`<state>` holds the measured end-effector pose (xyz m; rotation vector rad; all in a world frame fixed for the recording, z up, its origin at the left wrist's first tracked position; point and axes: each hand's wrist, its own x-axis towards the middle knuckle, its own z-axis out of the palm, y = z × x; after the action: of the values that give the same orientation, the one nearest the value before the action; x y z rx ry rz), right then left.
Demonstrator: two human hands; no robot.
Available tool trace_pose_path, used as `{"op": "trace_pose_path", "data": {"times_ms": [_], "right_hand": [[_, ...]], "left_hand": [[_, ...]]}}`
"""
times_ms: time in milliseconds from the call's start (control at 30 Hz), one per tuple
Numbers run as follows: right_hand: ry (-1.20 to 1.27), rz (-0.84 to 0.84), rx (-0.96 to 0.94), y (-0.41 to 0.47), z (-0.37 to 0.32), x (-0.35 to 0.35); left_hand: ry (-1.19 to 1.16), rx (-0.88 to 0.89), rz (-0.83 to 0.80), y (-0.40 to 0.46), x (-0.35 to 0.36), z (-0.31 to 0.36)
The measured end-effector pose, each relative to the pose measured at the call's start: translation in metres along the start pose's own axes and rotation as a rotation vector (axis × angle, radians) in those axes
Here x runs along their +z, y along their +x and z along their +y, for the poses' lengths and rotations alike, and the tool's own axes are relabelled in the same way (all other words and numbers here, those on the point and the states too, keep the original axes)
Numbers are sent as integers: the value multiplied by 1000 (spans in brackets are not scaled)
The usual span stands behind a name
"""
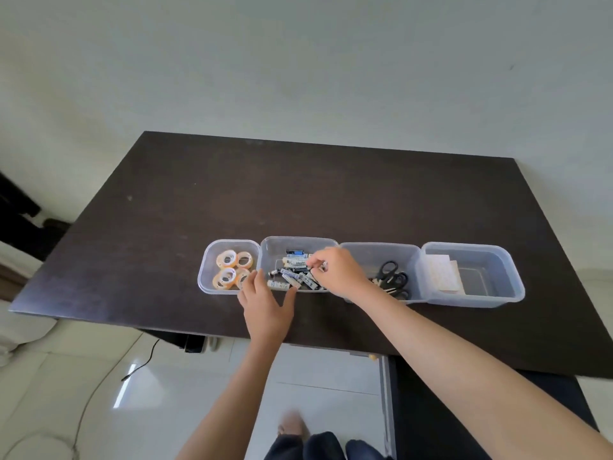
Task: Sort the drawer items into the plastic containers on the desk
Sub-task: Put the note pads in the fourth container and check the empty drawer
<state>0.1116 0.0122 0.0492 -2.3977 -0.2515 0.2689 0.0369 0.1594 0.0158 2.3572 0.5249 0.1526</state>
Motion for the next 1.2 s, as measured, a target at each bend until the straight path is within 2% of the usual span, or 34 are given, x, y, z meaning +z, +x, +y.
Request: {"op": "trace_pose_path", "data": {"times_ms": [100, 267, 400, 533, 667, 800, 900, 1067, 1200], "right_hand": [[-22, 18, 12, 3, 0, 5], [41, 154, -17, -21, -1, -10], [145, 246, -79, -73, 12, -20], [183, 278, -26, -143, 45, -18], [236, 262, 111, -222, 92, -11], [313, 308, 261, -309, 146, -3], [327, 326, 370, -369, 184, 0], [475, 386, 657, -435, 221, 10], [652, 476, 943, -444, 227, 25]], "left_hand": [[35, 9, 1, 3, 1, -6], [67, 23, -15, 1, 2, -6], [20, 79, 6, -21, 6, -2], [-47, 74, -30, -67, 18, 8], [-88, 97, -130, -131, 41, 16], [-61, 195, -285, -215, 75, 19], [-41, 138, -365, -281, 98, 18], [52, -6, -395, -348, 122, 4], [102, -68, -324, -364, 129, 4]]}}
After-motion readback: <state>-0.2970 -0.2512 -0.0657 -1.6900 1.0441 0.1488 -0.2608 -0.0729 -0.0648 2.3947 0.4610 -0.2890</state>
